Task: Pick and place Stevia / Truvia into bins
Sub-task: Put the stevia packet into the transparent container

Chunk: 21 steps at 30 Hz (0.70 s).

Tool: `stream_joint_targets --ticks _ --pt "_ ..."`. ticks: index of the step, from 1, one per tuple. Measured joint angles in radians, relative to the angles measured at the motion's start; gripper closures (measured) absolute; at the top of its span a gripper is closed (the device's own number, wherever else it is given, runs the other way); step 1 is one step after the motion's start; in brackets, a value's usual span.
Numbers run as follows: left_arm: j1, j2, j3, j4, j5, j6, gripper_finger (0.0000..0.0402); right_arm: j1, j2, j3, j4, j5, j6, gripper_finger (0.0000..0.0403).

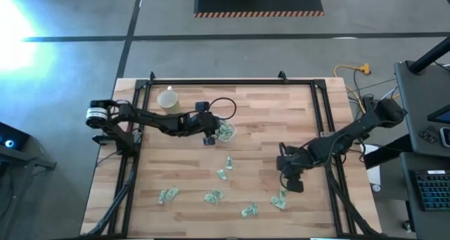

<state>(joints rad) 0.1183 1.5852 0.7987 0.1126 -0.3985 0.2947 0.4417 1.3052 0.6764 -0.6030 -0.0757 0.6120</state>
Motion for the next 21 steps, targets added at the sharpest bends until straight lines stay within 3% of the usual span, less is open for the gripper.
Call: stream_joint_targets --ticks 8,21 --pt "-0.001 -0.002 -0.001 -0.001 0.000 0.000 0.0271 0.034 0.000 -0.060 0.000 -0.003 0.169 0.0344" --pt "-0.001 -0.002 -0.003 -0.001 0.000 0.000 0.0271 0.034 0.000 -0.085 -0.032 0.053 0.233 0.0344"
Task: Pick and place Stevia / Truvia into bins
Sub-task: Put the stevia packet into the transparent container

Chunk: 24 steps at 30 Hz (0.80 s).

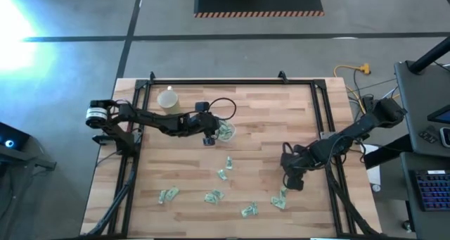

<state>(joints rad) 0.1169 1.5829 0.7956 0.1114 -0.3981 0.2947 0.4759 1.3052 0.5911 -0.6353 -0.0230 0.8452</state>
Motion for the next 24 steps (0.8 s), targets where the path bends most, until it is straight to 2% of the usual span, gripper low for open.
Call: stream_joint_targets --ticks 14,24 --pt "0.000 0.000 0.000 0.000 0.000 0.000 0.0271 0.000 0.000 -0.032 -0.027 0.052 0.027 0.0344" --pt "0.000 0.000 0.000 0.000 0.000 0.000 0.0271 0.000 -0.002 0.015 -0.082 0.053 0.014 0.0344"
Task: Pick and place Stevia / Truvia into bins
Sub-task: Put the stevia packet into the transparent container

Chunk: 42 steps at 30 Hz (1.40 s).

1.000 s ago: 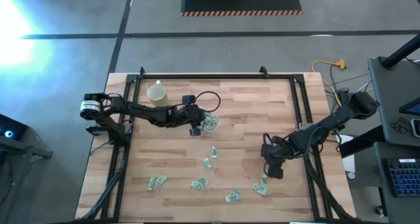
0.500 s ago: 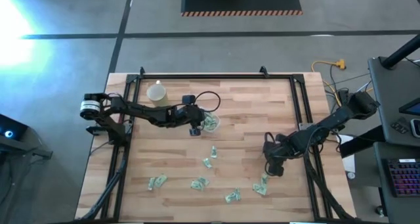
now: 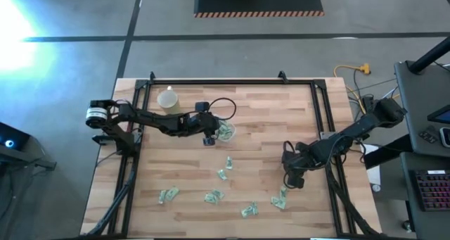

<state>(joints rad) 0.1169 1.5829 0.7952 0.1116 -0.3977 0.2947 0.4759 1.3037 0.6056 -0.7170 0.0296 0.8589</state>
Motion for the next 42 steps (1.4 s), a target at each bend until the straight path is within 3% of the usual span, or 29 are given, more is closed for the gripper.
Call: stream_joint_targets --ticks 14,28,32,39,42 --pt "0.000 0.000 -0.003 -0.001 0.000 -0.001 0.0271 0.000 0.006 -0.021 -0.013 0.104 0.017 0.0342" --pt "0.000 0.000 -0.004 0.000 0.000 -0.001 0.0271 0.000 0.014 -0.054 -0.012 0.104 0.067 0.0268" --pt "0.000 0.000 -0.004 0.000 0.000 -0.001 0.0271 0.000 0.014 -0.054 -0.012 0.103 0.055 0.0287" --pt "0.000 0.000 -0.004 0.000 0.000 -0.001 0.0271 0.000 0.014 -0.055 -0.014 0.102 0.001 0.0374" --pt "0.000 0.000 -0.004 0.000 0.000 -0.001 0.0272 0.000 0.014 -0.055 -0.014 0.102 -0.006 0.0390"
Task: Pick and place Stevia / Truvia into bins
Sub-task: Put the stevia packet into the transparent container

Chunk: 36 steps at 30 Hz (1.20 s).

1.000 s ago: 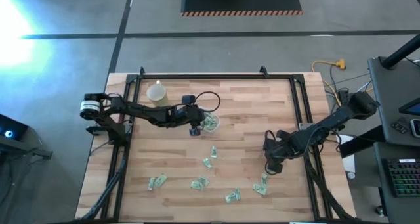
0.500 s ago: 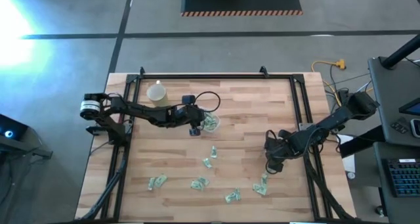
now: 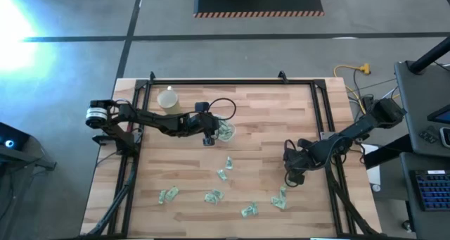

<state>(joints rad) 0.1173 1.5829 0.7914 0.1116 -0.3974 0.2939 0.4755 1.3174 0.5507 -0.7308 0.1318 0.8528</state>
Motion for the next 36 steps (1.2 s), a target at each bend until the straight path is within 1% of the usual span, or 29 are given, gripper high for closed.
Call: stream_joint_targets --ticks 4,8,13,16,20,23,25,26,31,36 --pt "0.000 0.000 0.000 0.000 0.000 0.000 0.0272 0.000 0.000 0.000 0.000 0.000 -0.002 0.0391" --pt "0.000 0.000 0.000 0.000 0.000 0.000 0.0272 0.000 -0.001 0.007 0.002 0.003 -0.041 0.0392" --pt "0.000 0.000 0.000 0.000 0.000 0.000 0.0272 0.000 -0.001 0.059 0.008 0.079 -0.130 0.0392" --pt "0.000 0.000 0.000 0.000 0.000 0.000 0.0272 0.000 -0.001 0.104 0.012 0.174 -0.214 0.0392" --pt "0.000 -0.002 0.000 -0.001 0.000 0.000 0.0272 -0.005 -0.001 0.166 0.026 0.378 -0.325 0.0392" --pt "-0.003 -0.011 0.000 -0.001 0.000 0.000 0.0272 -0.021 -0.001 0.201 0.077 0.525 -0.415 0.0392" --pt "-0.009 -0.020 0.000 -0.011 0.000 0.001 0.0272 -0.038 -0.001 0.217 0.132 0.585 -0.485 0.0392" --pt "-0.012 -0.029 0.000 -0.027 0.000 0.001 0.0272 -0.049 -0.001 0.220 0.171 0.601 -0.526 0.0392" --pt "-0.034 -0.101 0.000 -0.133 -0.004 -0.004 0.0272 -0.118 0.002 0.222 0.391 0.604 -0.744 0.0392" --pt "-0.084 -0.219 0.000 -0.274 -0.003 -0.081 0.0272 -0.190 0.024 0.220 0.533 0.596 -0.889 0.0392"
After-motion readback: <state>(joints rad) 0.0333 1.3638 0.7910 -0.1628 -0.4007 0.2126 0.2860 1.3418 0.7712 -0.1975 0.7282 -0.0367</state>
